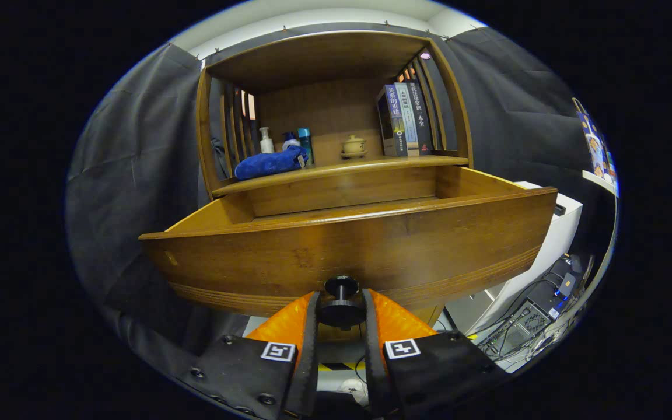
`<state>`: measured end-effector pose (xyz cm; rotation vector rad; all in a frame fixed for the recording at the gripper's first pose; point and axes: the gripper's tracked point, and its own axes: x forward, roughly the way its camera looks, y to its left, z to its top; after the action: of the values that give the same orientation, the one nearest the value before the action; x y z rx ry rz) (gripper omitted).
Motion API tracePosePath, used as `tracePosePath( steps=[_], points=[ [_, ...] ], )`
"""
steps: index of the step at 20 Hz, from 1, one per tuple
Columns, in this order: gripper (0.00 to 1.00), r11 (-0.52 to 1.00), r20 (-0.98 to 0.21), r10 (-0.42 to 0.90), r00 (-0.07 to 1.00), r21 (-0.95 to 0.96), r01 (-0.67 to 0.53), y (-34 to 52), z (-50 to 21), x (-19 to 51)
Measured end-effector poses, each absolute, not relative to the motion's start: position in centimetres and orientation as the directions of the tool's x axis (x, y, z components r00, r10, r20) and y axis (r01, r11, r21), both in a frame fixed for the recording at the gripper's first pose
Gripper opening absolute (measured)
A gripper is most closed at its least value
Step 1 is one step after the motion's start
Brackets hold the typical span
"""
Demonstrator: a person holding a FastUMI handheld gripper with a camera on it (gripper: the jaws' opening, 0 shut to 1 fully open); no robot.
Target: Pull open the drawer, take out the items inside it, and place them on the countertop above the cabinet.
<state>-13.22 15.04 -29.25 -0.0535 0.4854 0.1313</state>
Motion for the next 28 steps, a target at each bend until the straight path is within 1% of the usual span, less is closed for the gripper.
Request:
tracePosePath(
  steps=[1, 4, 9, 10, 14, 16, 18, 21, 25, 26, 28],
  points=[
    [0.46, 0.991, -0.475, 0.107, 0.873, -0.020, -0.133, 15.0, -28.9, -13.4],
    [0.62, 0.995, -0.410, 0.093, 0.907, -0.003, -0.103, 15.5, -25.8, -12.1],
    [0.90, 0.992, -0.381, 0.123, 0.916, 0.039, -0.117, 16.9, -21.2, -11.5],
    [0.89, 0.992, -0.367, 0.130, 0.921, 0.053, -0.119, 17.1, -20.2, -11.2],
    [0.96, 0.991, -0.344, 0.121, 0.931, 0.101, -0.092, 17.6, -17.3, -8.9],
    [0.98, 0.990, -0.368, 0.111, 0.923, 0.126, -0.068, 17.8, -17.3, -7.8],
    [0.98, 0.993, -0.379, 0.101, 0.920, 0.092, -0.071, 17.9, -16.8, -6.2],
    [0.98, 0.995, -0.438, 0.063, 0.897, -0.037, -0.088, 17.3, -17.8, -3.7],
    [0.98, 0.987, -0.529, 0.044, 0.848, -0.110, -0.120, 18.1, -19.7, 0.4],
    [0.99, 0.984, -0.566, 0.037, 0.824, -0.122, -0.128, 18.3, -20.9, 1.1],
    [0.99, 0.977, -0.676, 0.012, 0.737, -0.149, -0.153, 18.0, -23.4, 1.9]
  ],
)
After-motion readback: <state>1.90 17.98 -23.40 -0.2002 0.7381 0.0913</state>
